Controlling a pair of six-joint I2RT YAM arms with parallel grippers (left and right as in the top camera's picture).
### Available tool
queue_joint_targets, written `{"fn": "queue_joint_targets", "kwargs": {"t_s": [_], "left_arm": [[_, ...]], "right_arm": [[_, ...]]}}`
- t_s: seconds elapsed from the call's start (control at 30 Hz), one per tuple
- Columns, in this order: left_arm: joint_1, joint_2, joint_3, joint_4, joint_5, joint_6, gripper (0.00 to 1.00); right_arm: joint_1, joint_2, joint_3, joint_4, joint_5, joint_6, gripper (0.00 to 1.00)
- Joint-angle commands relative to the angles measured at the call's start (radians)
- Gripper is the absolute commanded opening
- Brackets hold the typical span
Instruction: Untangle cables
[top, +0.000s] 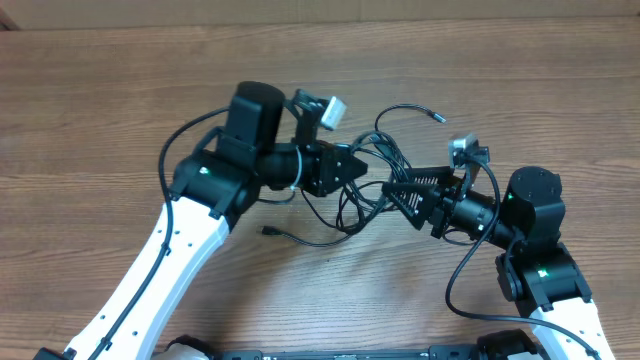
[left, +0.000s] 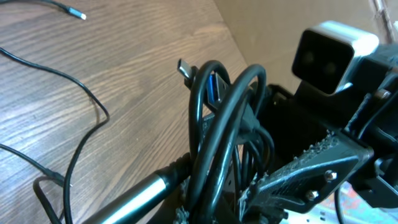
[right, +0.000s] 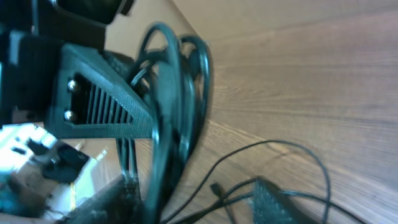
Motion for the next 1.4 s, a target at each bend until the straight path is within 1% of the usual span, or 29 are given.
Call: {"fn": "queue_joint_targets", "kwargs": {"t_s": [0.0,0.03,0.07,0.1,0.17,0.27,0.37,0.4,0.43,0.47,0.5,0.53,0.57,0.63,0.73,0.8,0.83,0.87,0.93,1.03,1.07,1.1,1.13,1.17,1.2,1.23,1.27,1.33,1.37], "left_arm": [[-0.029,-0.011,0.014,0.006,-0.131,-0.070,0.04],[-0.029,-0.011,0.014,0.005,-0.182,-0.120,0.04],[-0.027,-0.011,0.014,0.001,-0.224,-0.163,0.04],[-0.021,-0.011,0.014,-0.009,-0.303,-0.251,0.04],[-0.005,-0.011,0.014,-0.045,-0.461,-0.484,0.04],[0.012,-0.011,0.014,-0.078,-0.552,-0.721,0.04],[0.014,-0.011,0.014,-0.108,-0.586,-0.883,0.04],[0.014,-0.011,0.014,-0.107,-0.586,-0.881,0.04],[0.014,-0.011,0.014,-0.107,-0.583,-0.856,0.04],[0.014,-0.011,0.014,-0.107,-0.564,-0.780,0.04],[0.014,-0.011,0.014,-0.107,-0.547,-0.713,0.04],[0.014,-0.011,0.014,-0.107,-0.531,-0.636,0.04],[0.014,-0.011,0.014,-0.107,-0.512,-0.565,0.04],[0.014,-0.011,0.014,-0.103,-0.474,-0.426,0.04],[0.014,-0.012,0.014,-0.068,-0.370,-0.233,0.04],[0.014,-0.012,0.014,-0.012,-0.187,0.010,0.04],[0.014,-0.012,0.014,0.027,-0.038,0.145,0.04],[0.014,-0.012,0.014,0.043,0.016,0.182,0.04],[0.014,-0.012,0.014,0.080,0.111,0.233,0.04],[0.013,-0.012,0.014,0.107,0.171,0.256,0.04],[0.012,-0.012,0.014,0.107,0.169,0.255,0.04],[0.009,-0.012,0.014,0.106,0.159,0.256,0.10],[0.008,-0.012,0.014,0.106,0.143,0.256,0.12],[0.008,-0.011,0.014,0.099,0.098,0.255,0.08],[0.009,-0.012,0.014,0.087,0.034,0.255,0.04],[0.011,-0.012,0.014,0.073,-0.026,0.250,0.04],[0.012,-0.012,0.014,0.047,-0.143,0.225,0.04],[0.012,-0.012,0.014,-0.056,-0.512,0.097,0.04],[0.012,-0.012,0.014,-0.093,-0.620,0.058,0.04]], "right_arm": [[-0.001,-0.008,0.014,0.007,-0.036,-0.006,0.12],[-0.001,-0.008,0.014,0.005,-0.040,-0.006,0.04],[-0.001,-0.008,0.014,0.003,-0.040,-0.006,0.04],[-0.001,-0.008,0.014,-0.003,-0.042,-0.006,0.04],[-0.001,-0.008,0.014,-0.003,-0.077,-0.007,0.04],[-0.001,-0.008,0.014,-0.003,-0.143,-0.060,0.04],[-0.001,-0.008,0.014,-0.003,-0.171,-0.082,0.04],[-0.001,-0.008,0.014,-0.003,-0.169,-0.081,0.04],[-0.002,-0.008,0.014,-0.008,-0.150,-0.073,0.06],[-0.002,-0.008,0.014,-0.027,-0.100,-0.045,0.56],[-0.002,-0.008,0.014,-0.047,-0.055,-0.021,0.77],[-0.002,-0.008,0.014,-0.069,-0.018,-0.011,0.91],[-0.002,-0.008,0.014,-0.100,0.031,0.009,1.00],[-0.002,-0.008,0.014,-0.158,0.120,0.055,1.00],[-0.001,-0.008,0.014,-0.183,0.147,0.085,1.00],[-0.001,-0.010,0.014,-0.173,0.101,0.064,1.00],[-0.001,-0.010,0.014,-0.144,-0.016,-0.036,1.00],[-0.001,-0.010,0.014,-0.136,-0.049,-0.058,1.00],[-0.001,-0.010,0.014,-0.106,-0.140,-0.106,1.00],[-0.001,-0.010,0.014,-0.044,-0.242,-0.113,0.97],[-0.001,-0.009,0.014,-0.020,-0.265,-0.112,0.92],[-0.001,-0.009,0.014,-0.009,-0.265,-0.111,0.84],[-0.001,-0.009,0.014,-0.006,-0.264,-0.106,0.69],[-0.001,-0.009,0.014,-0.002,-0.264,-0.099,0.43],[-0.001,-0.009,0.014,-0.002,-0.264,-0.078,0.31],[-0.001,-0.009,0.014,-0.002,-0.264,-0.069,0.22],[-0.001,-0.009,0.014,-0.003,-0.264,-0.046,0.04],[-0.001,-0.009,0.014,-0.005,-0.264,-0.026,0.04],[-0.001,-0.009,0.014,-0.005,-0.264,-0.024,0.04]]}}
